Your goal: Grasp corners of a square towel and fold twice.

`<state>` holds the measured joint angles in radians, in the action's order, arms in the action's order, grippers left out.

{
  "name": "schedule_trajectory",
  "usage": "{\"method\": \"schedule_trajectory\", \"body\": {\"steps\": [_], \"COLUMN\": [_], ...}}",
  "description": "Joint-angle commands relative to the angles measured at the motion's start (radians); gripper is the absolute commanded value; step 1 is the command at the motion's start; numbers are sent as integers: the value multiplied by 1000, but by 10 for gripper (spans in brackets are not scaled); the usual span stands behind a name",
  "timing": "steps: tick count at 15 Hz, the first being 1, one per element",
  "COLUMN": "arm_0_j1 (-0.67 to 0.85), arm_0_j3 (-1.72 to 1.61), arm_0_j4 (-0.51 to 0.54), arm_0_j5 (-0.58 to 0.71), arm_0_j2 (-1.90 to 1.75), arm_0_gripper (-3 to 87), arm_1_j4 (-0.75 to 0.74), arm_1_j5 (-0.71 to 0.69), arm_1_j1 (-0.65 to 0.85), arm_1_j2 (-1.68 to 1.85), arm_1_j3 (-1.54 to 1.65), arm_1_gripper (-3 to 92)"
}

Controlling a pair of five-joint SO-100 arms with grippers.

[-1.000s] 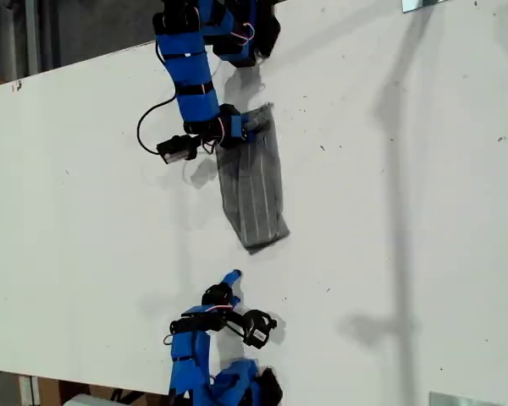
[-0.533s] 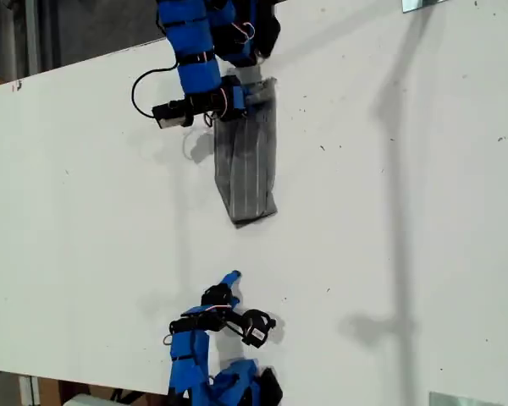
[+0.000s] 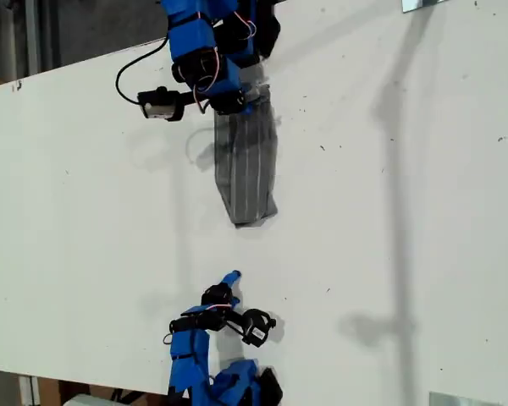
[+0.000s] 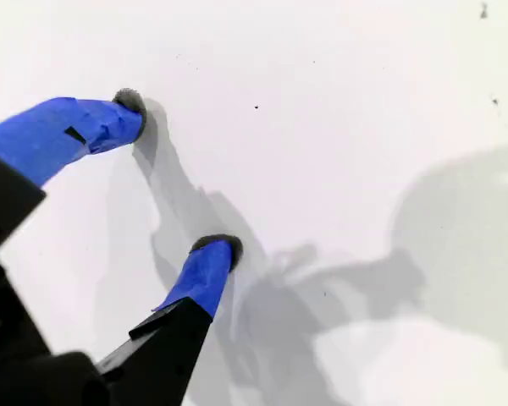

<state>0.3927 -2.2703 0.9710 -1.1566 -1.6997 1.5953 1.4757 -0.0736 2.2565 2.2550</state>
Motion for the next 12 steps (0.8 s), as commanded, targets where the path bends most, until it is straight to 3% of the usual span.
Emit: {"method": "schedule_trajectory", "body": {"steps": [1, 2, 4, 9, 12], "arm_0_j1": [14, 14, 14, 8, 5], "arm_0_j3": [25, 25, 28, 29, 26], "arm_0_j4": [0, 0, 0, 2, 3], "arm_0_j5": [-3, -3, 0, 14, 17], "arm_0_j2": [2, 2, 6, 5, 3], "arm_0_gripper": [262, 262, 262, 262, 262], "arm_1_j4": [8, 17, -2, -40, -94], "arm_1_j5": [40, 86, 118, 153, 51], "arm_1_j1": [54, 44, 41, 35, 97], "arm_1_j2": [38, 28, -67, -403, -457], "arm_1_j3": [64, 91, 95, 17, 9], "arm_1_gripper": [32, 166, 289, 365, 343]}}
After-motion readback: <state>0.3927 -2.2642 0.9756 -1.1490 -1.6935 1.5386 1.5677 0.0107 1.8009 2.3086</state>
